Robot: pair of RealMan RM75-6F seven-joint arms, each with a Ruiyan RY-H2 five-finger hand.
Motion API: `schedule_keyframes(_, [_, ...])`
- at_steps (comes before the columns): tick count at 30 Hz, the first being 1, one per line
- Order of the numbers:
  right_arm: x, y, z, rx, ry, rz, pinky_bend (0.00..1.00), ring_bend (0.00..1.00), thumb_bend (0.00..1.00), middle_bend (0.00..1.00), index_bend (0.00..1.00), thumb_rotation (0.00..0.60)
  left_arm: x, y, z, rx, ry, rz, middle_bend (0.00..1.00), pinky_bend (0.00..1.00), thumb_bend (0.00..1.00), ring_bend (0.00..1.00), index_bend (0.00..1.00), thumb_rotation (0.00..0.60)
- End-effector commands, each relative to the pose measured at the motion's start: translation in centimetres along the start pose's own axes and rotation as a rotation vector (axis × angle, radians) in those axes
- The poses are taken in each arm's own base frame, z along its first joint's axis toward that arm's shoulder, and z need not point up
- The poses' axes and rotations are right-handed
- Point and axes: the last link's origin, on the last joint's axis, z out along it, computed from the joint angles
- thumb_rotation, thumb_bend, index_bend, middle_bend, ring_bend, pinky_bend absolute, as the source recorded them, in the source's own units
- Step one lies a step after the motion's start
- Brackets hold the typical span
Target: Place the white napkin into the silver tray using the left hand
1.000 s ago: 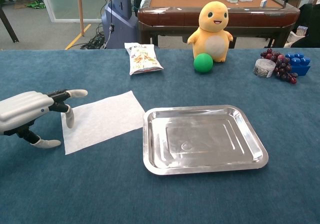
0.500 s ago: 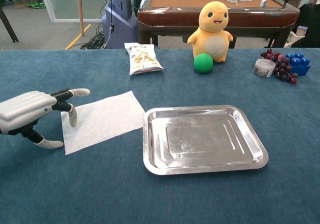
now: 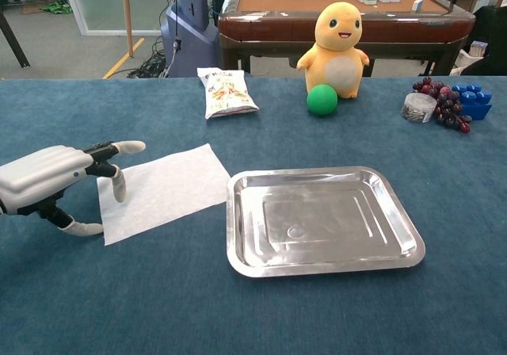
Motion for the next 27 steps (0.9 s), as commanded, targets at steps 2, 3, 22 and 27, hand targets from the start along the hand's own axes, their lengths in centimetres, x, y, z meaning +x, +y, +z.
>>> schedule_keyframes(2, [0.02, 0.02, 0.00, 0.000, 0.000, 0.001, 0.38, 0.27, 0.21, 0.35, 0.49, 0.600, -0.07, 0.10, 0.06, -0.002, -0.001, -0.003, 0.02, 0.20, 0.17, 0.00, 0.47, 0.600])
schedule_keyframes(3, [0.03, 0.03, 0.00, 0.000, 0.001, 0.001, 0.38, 0.27, 0.21, 0.35, 0.49, 0.600, -0.08, 0.13, 0.09, -0.002, -0.001, -0.004, 0.02, 0.20, 0.17, 0.00, 0.47, 0.600])
schedule_keyframes(22, [0.13, 0.12, 0.01, -0.002, 0.004, 0.004, 0.38, 0.27, 0.21, 0.35, 0.49, 0.600, -0.19, 0.28, 0.17, 0.002, -0.004, -0.026, 0.02, 0.20, 0.30, 0.00, 0.48, 0.600])
schedule_keyframes(27, [0.11, 0.12, 0.03, -0.003, 0.003, 0.003, 0.38, 0.27, 0.21, 0.35, 0.49, 0.600, -0.12, 0.29, 0.19, 0.002, 0.000, -0.031, 0.02, 0.20, 0.30, 0.00, 0.48, 0.600])
